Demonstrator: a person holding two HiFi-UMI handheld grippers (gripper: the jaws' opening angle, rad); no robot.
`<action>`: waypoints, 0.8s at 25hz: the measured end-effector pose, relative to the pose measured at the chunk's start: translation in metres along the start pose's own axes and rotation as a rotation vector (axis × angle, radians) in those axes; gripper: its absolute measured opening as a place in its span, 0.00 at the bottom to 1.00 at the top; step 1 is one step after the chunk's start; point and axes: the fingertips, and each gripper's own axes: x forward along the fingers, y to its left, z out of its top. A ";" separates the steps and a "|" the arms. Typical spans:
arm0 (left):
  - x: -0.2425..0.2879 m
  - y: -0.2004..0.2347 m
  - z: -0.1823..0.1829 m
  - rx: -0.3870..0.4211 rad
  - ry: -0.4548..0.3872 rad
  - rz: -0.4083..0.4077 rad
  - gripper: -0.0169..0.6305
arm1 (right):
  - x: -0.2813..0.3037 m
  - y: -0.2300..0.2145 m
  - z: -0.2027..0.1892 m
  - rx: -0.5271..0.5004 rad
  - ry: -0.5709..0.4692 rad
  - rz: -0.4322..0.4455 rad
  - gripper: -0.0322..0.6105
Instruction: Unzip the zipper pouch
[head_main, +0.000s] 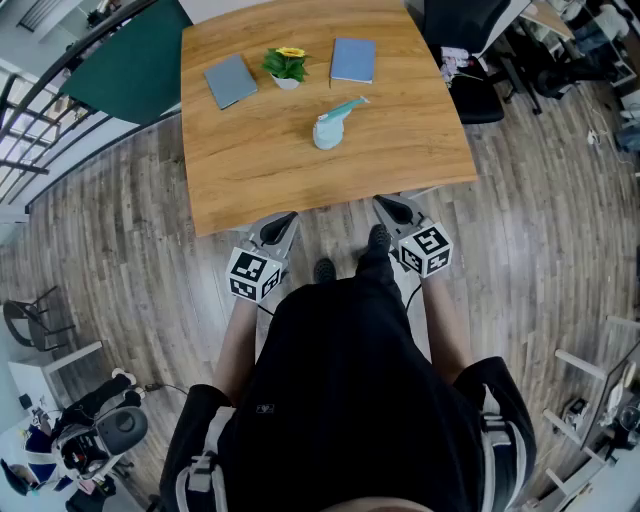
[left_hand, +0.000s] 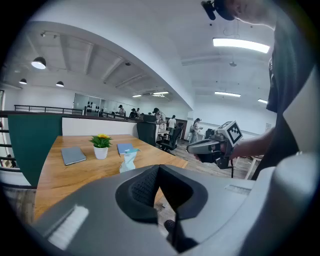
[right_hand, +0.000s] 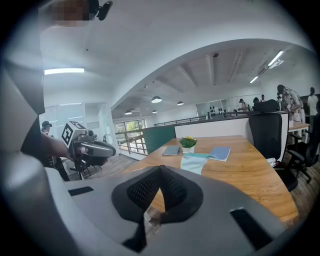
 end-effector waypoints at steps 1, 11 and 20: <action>-0.001 0.000 0.000 -0.001 -0.001 0.000 0.03 | 0.000 0.000 0.000 0.005 0.000 0.001 0.05; -0.002 0.008 0.001 -0.002 -0.005 -0.005 0.03 | 0.003 0.001 -0.003 0.028 0.006 0.002 0.05; 0.000 0.017 0.003 -0.004 -0.009 -0.017 0.03 | 0.009 0.003 -0.004 0.049 0.006 -0.008 0.05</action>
